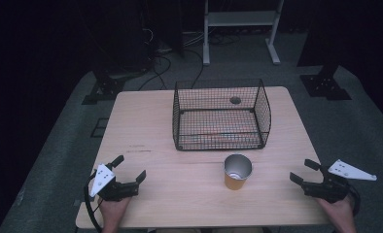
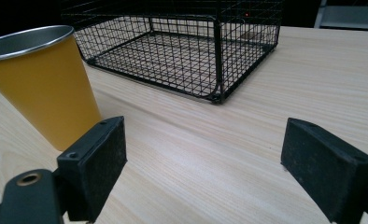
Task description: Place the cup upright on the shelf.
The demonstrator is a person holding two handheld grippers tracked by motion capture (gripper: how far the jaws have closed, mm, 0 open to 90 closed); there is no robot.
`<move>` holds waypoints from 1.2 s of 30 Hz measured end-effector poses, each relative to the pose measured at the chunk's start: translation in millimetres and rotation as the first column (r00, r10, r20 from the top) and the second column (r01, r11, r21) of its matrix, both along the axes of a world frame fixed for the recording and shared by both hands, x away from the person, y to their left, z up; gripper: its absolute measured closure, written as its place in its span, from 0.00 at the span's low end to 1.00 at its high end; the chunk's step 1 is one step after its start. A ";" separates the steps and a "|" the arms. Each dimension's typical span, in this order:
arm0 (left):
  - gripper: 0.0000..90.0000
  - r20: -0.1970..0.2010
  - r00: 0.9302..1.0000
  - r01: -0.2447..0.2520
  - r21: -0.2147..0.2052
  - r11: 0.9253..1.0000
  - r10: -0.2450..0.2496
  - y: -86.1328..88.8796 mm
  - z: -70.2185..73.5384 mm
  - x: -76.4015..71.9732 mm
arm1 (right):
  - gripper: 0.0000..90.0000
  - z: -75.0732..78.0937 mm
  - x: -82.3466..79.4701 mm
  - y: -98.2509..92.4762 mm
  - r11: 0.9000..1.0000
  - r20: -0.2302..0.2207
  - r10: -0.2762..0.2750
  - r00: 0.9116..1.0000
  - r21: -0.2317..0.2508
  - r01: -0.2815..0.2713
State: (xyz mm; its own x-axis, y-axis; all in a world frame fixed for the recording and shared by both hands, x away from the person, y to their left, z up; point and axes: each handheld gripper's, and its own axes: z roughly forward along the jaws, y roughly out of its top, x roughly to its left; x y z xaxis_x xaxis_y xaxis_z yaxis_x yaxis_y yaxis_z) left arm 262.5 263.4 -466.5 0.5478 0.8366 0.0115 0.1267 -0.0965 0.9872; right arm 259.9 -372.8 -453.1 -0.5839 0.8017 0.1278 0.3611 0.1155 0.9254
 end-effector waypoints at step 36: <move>0.01 0.005 1.000 0.007 0.002 1.000 -0.008 0.2 0.2 -0.8 | 0.15 13.6 3.7 30.2 0.994 -0.009 0.097 0.995 -0.040 -0.097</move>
State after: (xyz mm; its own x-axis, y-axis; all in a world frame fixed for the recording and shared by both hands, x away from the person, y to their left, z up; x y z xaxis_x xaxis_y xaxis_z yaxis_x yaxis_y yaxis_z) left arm 261.7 263.6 -466.3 0.5540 0.8324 0.0155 0.1212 -0.0990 0.9877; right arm 263.6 -342.6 -439.5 -0.6583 0.7460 0.1007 0.3527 0.1876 0.9167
